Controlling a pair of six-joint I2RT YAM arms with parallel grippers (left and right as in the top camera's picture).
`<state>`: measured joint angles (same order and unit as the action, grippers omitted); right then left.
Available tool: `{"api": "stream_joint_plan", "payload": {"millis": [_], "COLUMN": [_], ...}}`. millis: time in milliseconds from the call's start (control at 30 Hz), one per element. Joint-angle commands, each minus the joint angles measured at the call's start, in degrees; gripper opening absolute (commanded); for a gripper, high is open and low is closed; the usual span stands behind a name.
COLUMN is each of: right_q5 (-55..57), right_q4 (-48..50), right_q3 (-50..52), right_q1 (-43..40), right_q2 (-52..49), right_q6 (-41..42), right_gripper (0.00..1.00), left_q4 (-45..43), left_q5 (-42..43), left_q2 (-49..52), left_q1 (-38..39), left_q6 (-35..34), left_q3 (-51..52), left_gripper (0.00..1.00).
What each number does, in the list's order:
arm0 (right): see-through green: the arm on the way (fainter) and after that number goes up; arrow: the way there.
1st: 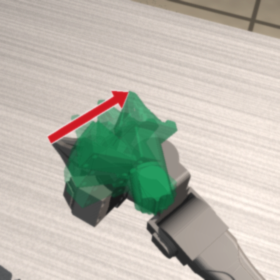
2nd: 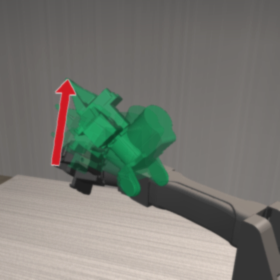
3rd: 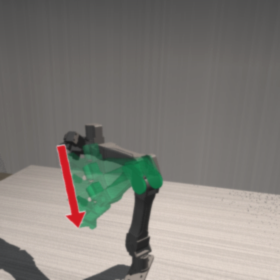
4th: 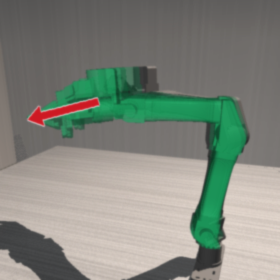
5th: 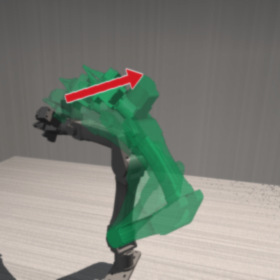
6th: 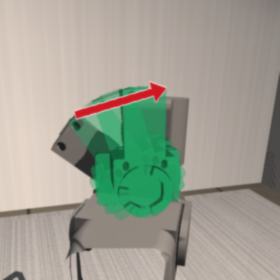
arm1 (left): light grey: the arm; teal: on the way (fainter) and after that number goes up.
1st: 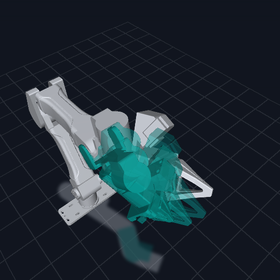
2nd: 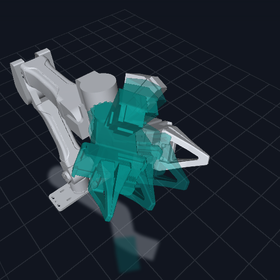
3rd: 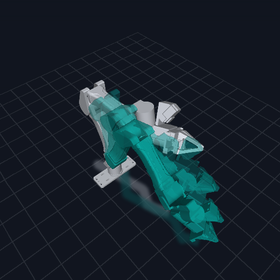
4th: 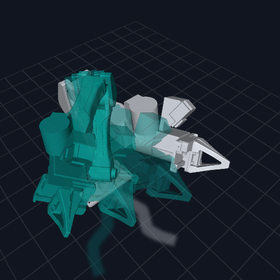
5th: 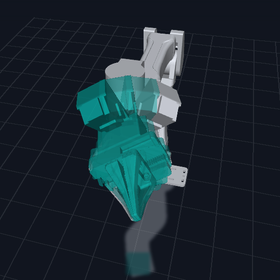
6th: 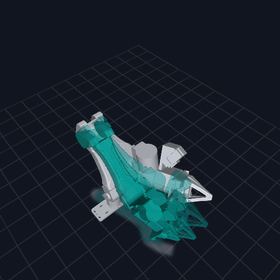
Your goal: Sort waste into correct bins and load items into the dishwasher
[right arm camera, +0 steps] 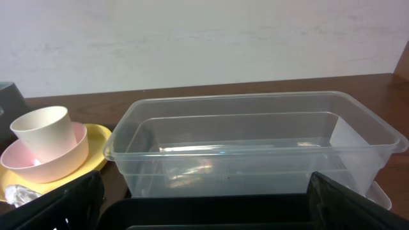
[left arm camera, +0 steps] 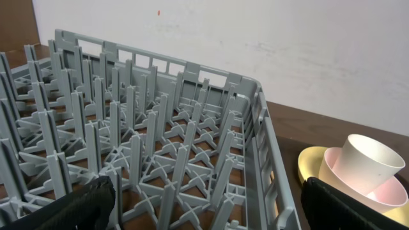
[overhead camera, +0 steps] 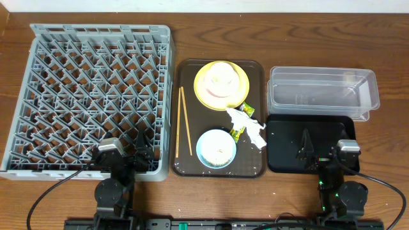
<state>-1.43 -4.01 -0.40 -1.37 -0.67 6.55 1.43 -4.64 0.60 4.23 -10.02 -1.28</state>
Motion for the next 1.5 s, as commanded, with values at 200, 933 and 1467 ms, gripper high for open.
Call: {"api": "stream_joint_plan", "payload": {"millis": [200,933,1467], "right_q5": [0.55,0.55,0.55], "right_q4": [-0.24,-0.24,-0.24], "right_q3": [0.09,0.09,0.09], "right_q1": [0.59,0.59,0.59], "right_q2": [0.35,0.35,0.35], "right_q6": [0.46,0.46,0.46], "right_gripper": [0.99,0.99,0.99], "left_q4": [2.36,2.51,79.8], "left_q5": [-0.46,2.99,17.29], "left_q2": [-0.33,4.42,69.55], "left_q1": [0.13,0.13,0.15], "left_q6": [0.79,1.27,8.85], "left_q3": [1.05,-17.42,-114.01], "left_gripper": [0.94,0.94,0.94]}}
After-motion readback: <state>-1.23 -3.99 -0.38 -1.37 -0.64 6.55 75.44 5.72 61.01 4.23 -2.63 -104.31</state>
